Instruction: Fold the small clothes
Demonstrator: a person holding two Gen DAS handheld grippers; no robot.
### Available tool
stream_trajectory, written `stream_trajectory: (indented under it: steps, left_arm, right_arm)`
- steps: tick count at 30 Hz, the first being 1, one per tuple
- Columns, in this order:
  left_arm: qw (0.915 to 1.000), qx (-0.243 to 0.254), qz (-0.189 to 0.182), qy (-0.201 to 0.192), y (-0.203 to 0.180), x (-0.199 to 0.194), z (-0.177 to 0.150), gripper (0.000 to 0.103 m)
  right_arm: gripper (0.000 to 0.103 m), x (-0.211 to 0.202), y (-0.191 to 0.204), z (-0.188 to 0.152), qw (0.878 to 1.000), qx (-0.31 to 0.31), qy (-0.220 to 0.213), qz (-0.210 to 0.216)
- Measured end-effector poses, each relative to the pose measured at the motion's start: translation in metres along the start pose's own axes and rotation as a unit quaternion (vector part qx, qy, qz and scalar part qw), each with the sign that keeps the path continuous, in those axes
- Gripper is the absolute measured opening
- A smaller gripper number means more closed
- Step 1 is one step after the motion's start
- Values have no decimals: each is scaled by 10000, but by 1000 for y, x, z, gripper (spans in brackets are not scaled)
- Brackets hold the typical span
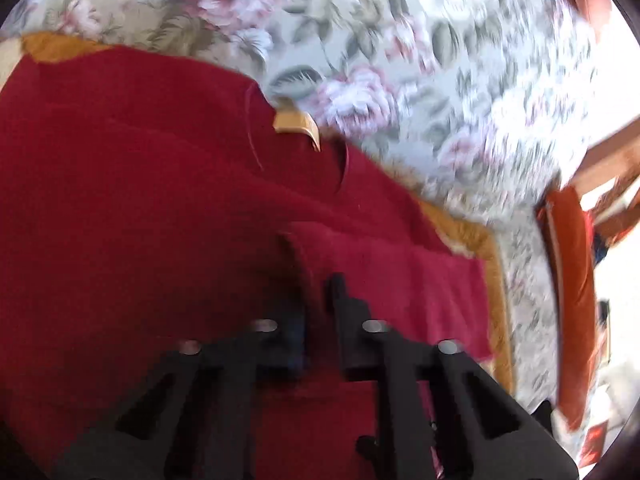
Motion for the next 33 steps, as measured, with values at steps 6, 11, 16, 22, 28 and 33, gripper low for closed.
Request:
stream_trajectory:
  steps: [6, 11, 16, 22, 28, 33]
  left_arm:
    - [9921, 1027, -139, -701, -65, -53, 26, 6]
    - [9856, 1108, 129, -1268, -56, -102, 60, 6]
    - [9890, 644, 519, -1230, 5, -115, 63, 6]
    - [9894, 297, 1104, -898, 69, -91, 39, 9]
    - [9816, 67, 1712, -841, 111, -94, 21, 42]
    - [9675, 45, 1965, -1588, 114, -125, 29, 44]
  right_arm:
    - [32, 0, -1, 1, 10000, -30, -7, -23]
    - [32, 2, -2, 2, 10000, -5, 0, -26]
    - [32, 2, -2, 2, 10000, -13, 0, -39]
    - [32, 2, -2, 2, 10000, -11, 0, -32]
    - [32, 2, -2, 2, 10000, -13, 1, -35]
    - [32, 1, -1, 1, 9999, -64, 43, -120]
Point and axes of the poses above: each gripper's, at about its wrist camera, not at the fingertips, and x roughly the way its jaws point, y to its left, z to its top, the point moved 8 cm from there along x, roughly the way its jaws point, and after that the axes turned 3 degrees about -z, right-handed, at the moved point
